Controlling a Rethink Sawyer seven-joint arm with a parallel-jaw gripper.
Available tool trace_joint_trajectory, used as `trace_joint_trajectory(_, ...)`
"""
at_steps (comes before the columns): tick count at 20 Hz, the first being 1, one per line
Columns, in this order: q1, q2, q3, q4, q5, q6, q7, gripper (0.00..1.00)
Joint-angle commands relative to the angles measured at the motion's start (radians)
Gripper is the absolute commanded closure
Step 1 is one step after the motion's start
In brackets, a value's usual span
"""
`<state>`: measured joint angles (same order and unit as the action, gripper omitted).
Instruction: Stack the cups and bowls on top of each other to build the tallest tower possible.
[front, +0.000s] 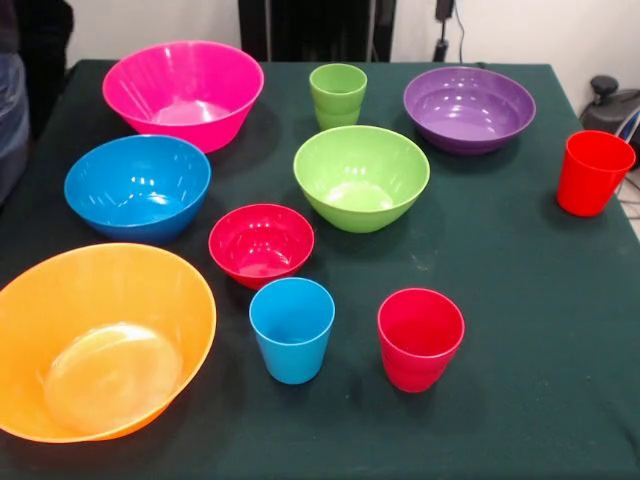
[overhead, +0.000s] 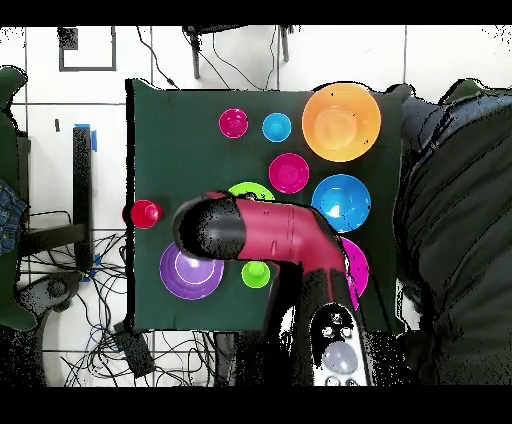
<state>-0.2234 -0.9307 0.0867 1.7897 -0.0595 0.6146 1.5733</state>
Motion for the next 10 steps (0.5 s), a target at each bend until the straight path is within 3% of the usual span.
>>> trace_joint_trajectory(1,-0.052,0.153,0.123,-0.206,-0.114,0.177,-0.164,0.0)
trace_joint_trajectory(10,-0.128,0.261,0.182,-0.361,-0.158,0.239,-0.218,0.0)
